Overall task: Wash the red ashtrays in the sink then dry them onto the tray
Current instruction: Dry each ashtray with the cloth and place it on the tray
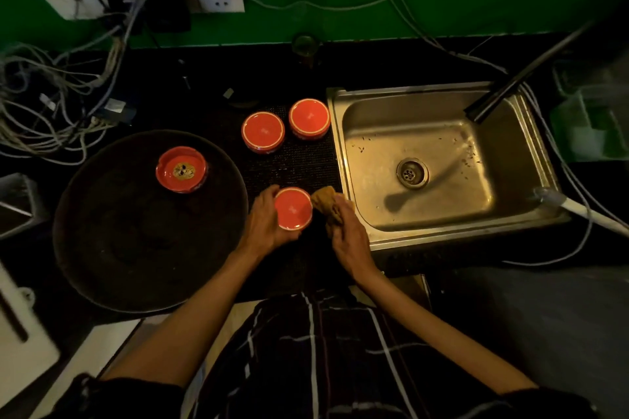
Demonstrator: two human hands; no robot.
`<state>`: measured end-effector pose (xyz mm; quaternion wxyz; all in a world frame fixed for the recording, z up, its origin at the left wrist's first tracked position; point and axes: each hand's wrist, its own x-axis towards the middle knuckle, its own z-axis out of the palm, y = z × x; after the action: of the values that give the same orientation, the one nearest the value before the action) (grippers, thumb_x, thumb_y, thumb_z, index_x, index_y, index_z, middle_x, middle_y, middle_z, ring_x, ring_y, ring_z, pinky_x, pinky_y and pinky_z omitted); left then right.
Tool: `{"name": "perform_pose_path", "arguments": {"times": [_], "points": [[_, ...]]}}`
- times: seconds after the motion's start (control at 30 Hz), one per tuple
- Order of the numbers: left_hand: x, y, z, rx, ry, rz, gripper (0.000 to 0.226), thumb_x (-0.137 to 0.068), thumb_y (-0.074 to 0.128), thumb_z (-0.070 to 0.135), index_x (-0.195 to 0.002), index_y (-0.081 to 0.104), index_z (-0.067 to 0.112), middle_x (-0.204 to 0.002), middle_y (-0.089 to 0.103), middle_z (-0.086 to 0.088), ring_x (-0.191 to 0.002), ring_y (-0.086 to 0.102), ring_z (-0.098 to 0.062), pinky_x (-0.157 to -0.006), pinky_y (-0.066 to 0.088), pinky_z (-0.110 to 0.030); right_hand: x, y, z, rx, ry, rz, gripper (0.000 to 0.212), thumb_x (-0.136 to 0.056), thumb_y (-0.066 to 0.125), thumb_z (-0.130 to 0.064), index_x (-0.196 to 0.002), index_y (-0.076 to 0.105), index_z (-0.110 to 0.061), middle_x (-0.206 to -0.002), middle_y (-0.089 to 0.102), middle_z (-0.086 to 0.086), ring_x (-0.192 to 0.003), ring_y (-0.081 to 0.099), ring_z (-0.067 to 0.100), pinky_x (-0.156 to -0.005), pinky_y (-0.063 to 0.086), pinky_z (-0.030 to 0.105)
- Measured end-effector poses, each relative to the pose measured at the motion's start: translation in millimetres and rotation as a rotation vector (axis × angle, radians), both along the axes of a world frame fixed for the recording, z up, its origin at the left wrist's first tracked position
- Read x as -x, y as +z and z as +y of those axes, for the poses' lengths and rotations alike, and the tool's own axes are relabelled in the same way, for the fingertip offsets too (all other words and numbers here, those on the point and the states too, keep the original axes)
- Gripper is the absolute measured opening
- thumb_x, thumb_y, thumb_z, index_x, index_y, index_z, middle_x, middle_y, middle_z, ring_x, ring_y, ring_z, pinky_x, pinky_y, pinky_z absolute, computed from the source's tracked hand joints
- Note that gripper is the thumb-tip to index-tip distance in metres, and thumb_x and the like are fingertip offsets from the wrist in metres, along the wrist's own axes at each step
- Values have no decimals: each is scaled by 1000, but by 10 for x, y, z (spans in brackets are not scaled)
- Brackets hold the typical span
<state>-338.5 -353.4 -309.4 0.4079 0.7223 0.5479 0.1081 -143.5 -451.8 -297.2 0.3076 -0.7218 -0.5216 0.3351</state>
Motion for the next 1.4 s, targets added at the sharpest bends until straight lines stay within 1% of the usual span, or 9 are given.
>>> {"name": "perform_pose_path", "arguments": {"times": [0.07, 0.13, 0.3, 0.5, 0.67, 0.83, 1.1, 1.2, 1.4], "points": [[28, -46, -139, 16, -24, -32, 121, -56, 89, 50, -151, 26, 12, -150, 38, -12, -138, 38, -28, -111, 34, -37, 14, 20, 61, -21, 35, -42, 69, -98, 44, -4, -157, 21, -30, -164, 22, -1, -148, 28, 18, -113, 39, 42], [73, -78, -206, 30, -18, -66, 123, -56, 82, 60, -153, 23, 13, -151, 36, -11, -139, 35, -22, -111, 30, -31, 75, -1, 119, -27, 123, -82, 70, -99, 46, -4, -157, 20, -31, -166, 12, -6, -153, 5, 9, -121, 23, 41], [223, -83, -109, 15, -55, -160, 110, -57, 93, 46, -147, 40, 14, -144, 47, -8, -126, 43, -9, -108, 41, -33, 297, -26, 212, 33, 350, -192, 82, -92, 54, -2, -158, 15, -32, -167, -6, -5, -153, -13, 19, -120, 2, 44], [248, -88, -68, -5, -42, -197, 100, -48, 85, 58, -137, 54, 22, -122, 54, 7, -110, 54, -2, -93, 38, -5, 555, 22, 339, 38, 437, -336, 88, -84, 68, -9, -157, 23, -24, -167, 4, -3, -153, -7, 27, -120, 12, 51], [282, -157, -59, -17, -42, -168, 78, -68, 71, 49, -136, 53, 16, -127, 58, -5, -111, 61, -16, -96, 49, -27, 467, 49, 176, -43, 606, -399, 72, -86, 62, -3, -152, 39, -19, -162, 27, 3, -152, 12, 29, -119, 13, 53], [300, -151, -31, -15, -107, -130, 80, -69, 77, 33, -140, 48, 10, -133, 54, -10, -118, 58, -23, -99, 45, -27, 344, 49, 110, 1, 634, -462, 71, -87, 63, -8, -152, 38, -25, -162, 27, -2, -153, 10, 24, -120, 16, 58], [343, -155, 0, -57, -162, -139, 102, -58, 90, 54, -140, 47, 11, -134, 53, -6, -119, 52, -15, -97, 44, -27, 93, 51, -79, -16, 433, -408, 75, -84, 63, -6, -152, 38, -25, -163, 24, -4, -153, 10, 20, -119, 25, 52], [317, -139, 43, -50, -168, -124, 101, -54, 92, 53, -137, 50, 14, -127, 56, -5, -114, 57, -19, -93, 47, -29, 223, 12, 78, 29, 324, -393, 85, -76, 59, 8, -153, 37, -22, -163, 25, 0, -153, 14, 22, -119, 23, 51], [273, -42, 93, -16, -197, -56, 97, -51, 92, 54, -132, 51, 20, -122, 55, -2, -110, 58, -20, -89, 52, -39, 463, 49, 424, 57, 216, -381, 76, -83, 54, 1, -152, 37, -23, -158, 36, 0, -149, 28, 18, -115, 32, 49]]}}
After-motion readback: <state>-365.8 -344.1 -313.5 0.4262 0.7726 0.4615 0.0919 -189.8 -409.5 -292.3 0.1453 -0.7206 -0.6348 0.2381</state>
